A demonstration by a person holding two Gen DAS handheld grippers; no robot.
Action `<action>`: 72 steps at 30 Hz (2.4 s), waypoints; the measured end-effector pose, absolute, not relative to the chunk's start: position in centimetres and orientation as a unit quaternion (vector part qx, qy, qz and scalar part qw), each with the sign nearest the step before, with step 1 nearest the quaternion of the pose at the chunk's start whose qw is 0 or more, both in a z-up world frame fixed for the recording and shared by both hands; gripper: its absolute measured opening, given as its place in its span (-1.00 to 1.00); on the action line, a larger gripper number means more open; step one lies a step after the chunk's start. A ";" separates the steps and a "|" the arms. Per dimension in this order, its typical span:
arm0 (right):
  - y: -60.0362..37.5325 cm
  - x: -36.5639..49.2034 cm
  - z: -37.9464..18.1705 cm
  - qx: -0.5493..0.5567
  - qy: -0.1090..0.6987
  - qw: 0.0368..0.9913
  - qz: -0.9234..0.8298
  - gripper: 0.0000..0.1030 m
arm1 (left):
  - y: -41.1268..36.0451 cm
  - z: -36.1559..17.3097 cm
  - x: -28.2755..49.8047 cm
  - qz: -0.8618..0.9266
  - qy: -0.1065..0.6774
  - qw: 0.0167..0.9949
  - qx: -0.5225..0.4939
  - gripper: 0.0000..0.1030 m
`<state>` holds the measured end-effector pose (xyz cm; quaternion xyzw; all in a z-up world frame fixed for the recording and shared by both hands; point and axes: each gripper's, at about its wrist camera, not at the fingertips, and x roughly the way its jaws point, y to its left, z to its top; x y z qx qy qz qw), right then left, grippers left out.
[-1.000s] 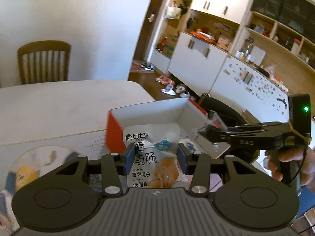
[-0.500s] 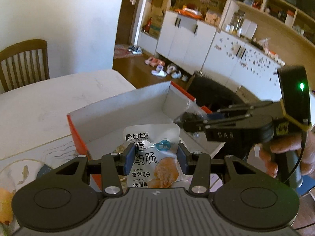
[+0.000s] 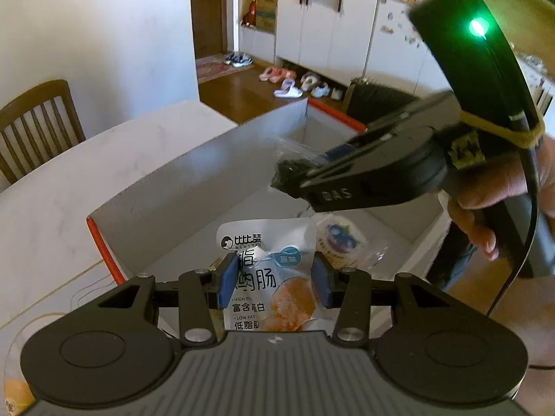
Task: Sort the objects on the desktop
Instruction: 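Open right tool to drop the black item while left tool lowers and releases the sausage bag, then move both tools back from the shoebox toward the remaining items on the mat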
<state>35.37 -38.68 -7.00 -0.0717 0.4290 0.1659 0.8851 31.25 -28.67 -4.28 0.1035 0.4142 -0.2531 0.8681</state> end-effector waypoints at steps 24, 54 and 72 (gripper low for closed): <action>-33.8 38.6 -11.9 -0.161 0.512 0.827 0.165 -0.39 | -29.5 -8.0 31.4 -0.251 0.477 0.831 0.134 -0.12; -37.3 37.2 -6.6 -0.081 0.471 0.858 0.189 0.80 | -28.0 -5.1 29.8 -0.260 0.442 0.854 0.086 0.30; -38.2 33.0 -2.1 -0.019 0.414 0.886 0.208 0.95 | -24.8 -1.8 26.2 -0.273 0.400 0.874 0.043 0.66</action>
